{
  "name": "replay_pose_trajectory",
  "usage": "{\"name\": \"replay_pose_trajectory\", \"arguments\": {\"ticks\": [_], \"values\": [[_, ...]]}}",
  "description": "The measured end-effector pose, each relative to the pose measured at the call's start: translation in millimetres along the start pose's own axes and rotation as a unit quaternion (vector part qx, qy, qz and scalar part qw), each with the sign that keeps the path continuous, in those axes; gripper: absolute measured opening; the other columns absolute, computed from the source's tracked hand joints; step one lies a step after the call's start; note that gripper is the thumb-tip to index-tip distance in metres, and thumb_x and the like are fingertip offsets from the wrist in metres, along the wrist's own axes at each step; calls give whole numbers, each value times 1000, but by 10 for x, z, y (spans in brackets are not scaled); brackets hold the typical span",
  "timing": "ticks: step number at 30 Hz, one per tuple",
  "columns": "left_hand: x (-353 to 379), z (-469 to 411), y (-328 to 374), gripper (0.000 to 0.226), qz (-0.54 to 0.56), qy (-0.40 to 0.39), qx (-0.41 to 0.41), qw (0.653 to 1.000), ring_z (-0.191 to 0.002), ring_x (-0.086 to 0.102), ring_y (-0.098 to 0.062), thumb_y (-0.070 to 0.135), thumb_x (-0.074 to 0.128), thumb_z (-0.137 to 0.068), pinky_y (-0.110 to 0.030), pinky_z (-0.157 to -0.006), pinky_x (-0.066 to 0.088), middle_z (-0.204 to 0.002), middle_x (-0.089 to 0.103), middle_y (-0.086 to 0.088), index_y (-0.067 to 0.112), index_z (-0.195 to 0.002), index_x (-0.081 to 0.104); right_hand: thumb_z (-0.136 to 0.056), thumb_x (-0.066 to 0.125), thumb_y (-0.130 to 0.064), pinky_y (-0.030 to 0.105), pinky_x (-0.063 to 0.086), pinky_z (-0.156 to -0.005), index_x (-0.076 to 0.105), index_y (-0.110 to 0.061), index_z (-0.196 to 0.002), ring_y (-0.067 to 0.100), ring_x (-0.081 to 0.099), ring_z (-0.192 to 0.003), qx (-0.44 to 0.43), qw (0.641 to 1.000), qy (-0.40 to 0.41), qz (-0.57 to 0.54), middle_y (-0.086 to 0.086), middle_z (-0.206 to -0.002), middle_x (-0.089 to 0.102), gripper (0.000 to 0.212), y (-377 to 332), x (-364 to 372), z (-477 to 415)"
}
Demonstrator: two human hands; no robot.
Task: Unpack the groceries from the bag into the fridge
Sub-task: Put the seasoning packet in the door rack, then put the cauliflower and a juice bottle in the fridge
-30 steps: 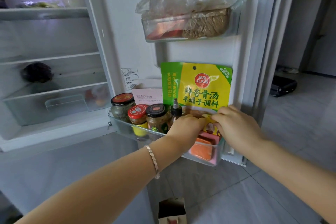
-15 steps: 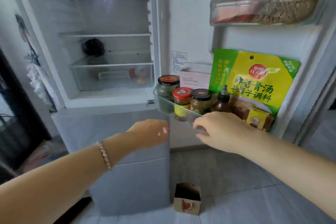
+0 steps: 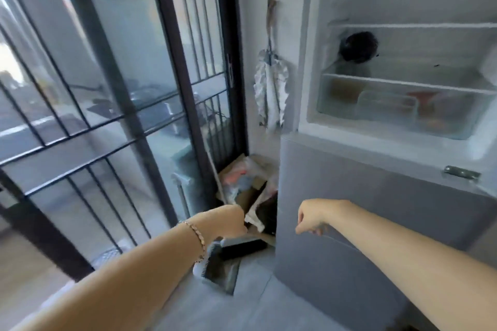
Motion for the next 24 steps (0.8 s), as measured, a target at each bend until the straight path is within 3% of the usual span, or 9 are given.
{"name": "replay_pose_trajectory", "arguments": {"ticks": [4,8,11,14,16,20,24], "values": [[24,337,-962,31,56,27,-134,989,-107,60,-29,21,47,-93,-32,-84,48,-117,63,-13,4,-113,62,-88,51,-30,25,46,-64,64,-6,-102,20,57,-71,-82,994,-22,74,6,-91,64,31,-935,-74,-455],[184,1092,-1665,28,137,89,-293,942,-105,59,-34,13,45,-92,-33,-81,48,-115,62,-19,-1,-109,60,-89,50,-24,22,42,-60,61,-13,-89,18,53,-67,-236,954,8,183,3,-82,61,15,-2074,-106,-449],[487,1843,-1882,30,228,129,-395,881,-110,57,-32,13,45,-93,-31,-84,46,-119,61,-18,-2,-116,58,-94,47,-26,30,45,-80,57,-7,-116,24,57,-98,-357,885,29,296,9,-112,60,31,-2911,166,-151],[920,2697,-1927,26,272,161,-486,814,-106,59,-31,13,46,-91,-29,-77,45,-116,63,-16,3,-111,60,-95,44,-24,30,42,-92,53,-4,-125,29,52,-116,-481,782,29,395,14,-128,56,38,-3566,774,408],[1255,3318,-1842,26,271,155,-551,774,-105,59,-30,20,47,-91,-30,-77,45,-114,63,-12,7,-108,61,-94,44,-25,30,44,-91,58,1,-118,31,55,-114,-534,723,22,438,17,-124,59,38,-3847,1234,883],[2006,4587,-1446,24,311,153,-654,672,-106,59,-30,22,45,-89,-28,-82,45,-116,62,-8,13,-105,60,-92,50,-26,25,42,-80,61,-5,-114,23,58,-99,-608,648,-16,459,13,-117,62,33,-4159,2170,1935],[2771,5873,-745,26,343,161,-735,562,-103,60,-30,18,46,-86,-28,-75,45,-113,63,-8,11,-106,62,-92,44,-27,23,38,-60,64,-7,-93,17,49,-81,-660,523,-20,540,11,-83,57,28,-4170,3220,3137]]}}
Point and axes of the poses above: each hand's wrist, its own z-axis away from the middle knuckle, its own x-axis out of the palm, y = z × x, the point moved 8 cm from there along -z, towards the middle knuckle
